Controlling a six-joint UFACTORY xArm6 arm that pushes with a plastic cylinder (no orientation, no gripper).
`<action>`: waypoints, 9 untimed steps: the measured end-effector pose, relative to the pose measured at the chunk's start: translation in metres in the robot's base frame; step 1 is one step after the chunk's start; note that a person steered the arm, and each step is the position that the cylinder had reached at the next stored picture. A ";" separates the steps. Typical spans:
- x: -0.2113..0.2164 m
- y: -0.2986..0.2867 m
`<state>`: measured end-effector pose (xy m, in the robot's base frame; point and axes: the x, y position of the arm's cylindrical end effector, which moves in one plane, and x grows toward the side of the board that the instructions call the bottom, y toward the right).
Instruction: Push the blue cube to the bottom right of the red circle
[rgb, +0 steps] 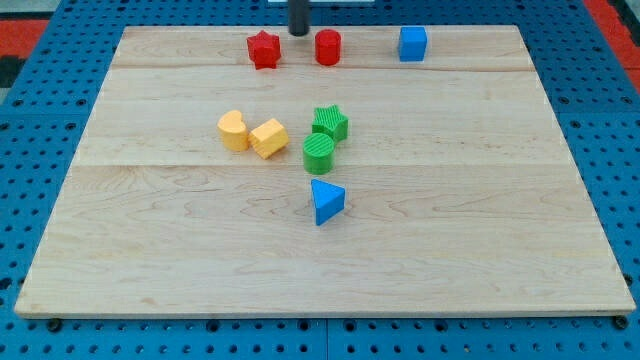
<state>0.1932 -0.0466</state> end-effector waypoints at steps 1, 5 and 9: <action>0.000 0.023; -0.001 0.206; 0.028 0.173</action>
<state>0.2214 0.1261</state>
